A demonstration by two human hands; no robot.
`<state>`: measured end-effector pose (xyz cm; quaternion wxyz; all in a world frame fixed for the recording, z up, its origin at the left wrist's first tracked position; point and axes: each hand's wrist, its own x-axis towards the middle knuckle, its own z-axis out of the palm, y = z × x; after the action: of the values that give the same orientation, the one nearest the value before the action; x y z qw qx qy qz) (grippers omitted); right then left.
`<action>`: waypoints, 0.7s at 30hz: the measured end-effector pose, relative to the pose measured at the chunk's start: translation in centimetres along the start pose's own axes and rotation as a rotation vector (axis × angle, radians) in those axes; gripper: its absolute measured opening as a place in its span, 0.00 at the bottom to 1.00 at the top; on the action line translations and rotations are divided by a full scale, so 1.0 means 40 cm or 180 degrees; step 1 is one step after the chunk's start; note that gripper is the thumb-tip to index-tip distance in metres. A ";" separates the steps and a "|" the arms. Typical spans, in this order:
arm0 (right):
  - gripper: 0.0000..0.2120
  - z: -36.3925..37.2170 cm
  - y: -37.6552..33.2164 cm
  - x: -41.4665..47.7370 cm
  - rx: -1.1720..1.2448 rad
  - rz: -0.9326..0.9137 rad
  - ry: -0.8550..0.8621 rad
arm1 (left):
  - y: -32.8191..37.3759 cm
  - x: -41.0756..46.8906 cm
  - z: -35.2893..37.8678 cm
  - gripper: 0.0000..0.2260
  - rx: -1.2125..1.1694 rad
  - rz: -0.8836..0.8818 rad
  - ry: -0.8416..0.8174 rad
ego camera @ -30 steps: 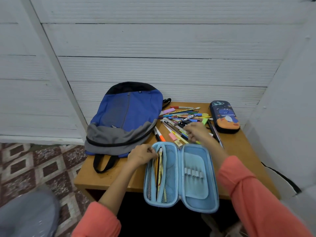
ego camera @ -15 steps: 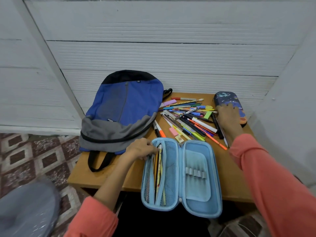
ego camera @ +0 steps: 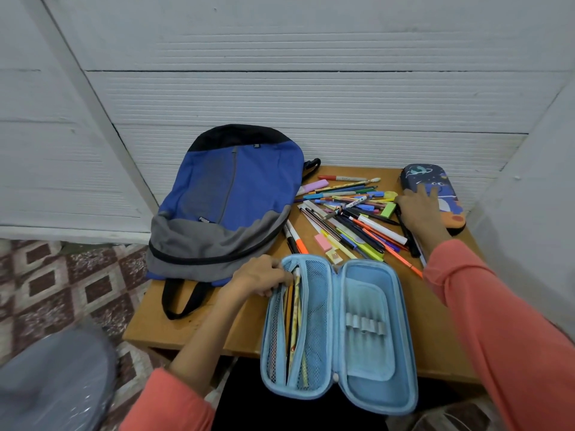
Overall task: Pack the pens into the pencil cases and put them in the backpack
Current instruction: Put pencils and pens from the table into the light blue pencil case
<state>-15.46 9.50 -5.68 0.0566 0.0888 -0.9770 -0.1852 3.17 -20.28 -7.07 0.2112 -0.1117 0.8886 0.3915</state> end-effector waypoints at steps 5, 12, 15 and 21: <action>0.19 0.006 -0.007 0.001 0.0104 0.0047 0.0046 | -0.003 0.001 0.001 0.06 -0.0066 0.0037 -0.0016; 0.15 0.012 -0.005 -0.007 -0.0007 0.0091 0.0052 | -0.010 0.005 0.004 0.06 -0.0044 0.0038 0.0004; 0.14 0.017 -0.010 -0.008 -0.0049 0.0119 -0.0002 | -0.010 0.008 0.006 0.06 -0.0010 0.0014 0.0063; 0.13 0.019 -0.003 0.000 0.0350 0.0155 -0.0104 | -0.017 0.014 0.010 0.06 -0.0078 0.0047 0.0062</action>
<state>-15.55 9.68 -6.44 0.0402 0.0649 -0.9884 -0.1312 3.03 -20.46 -8.00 0.1983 -0.1115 0.8865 0.4029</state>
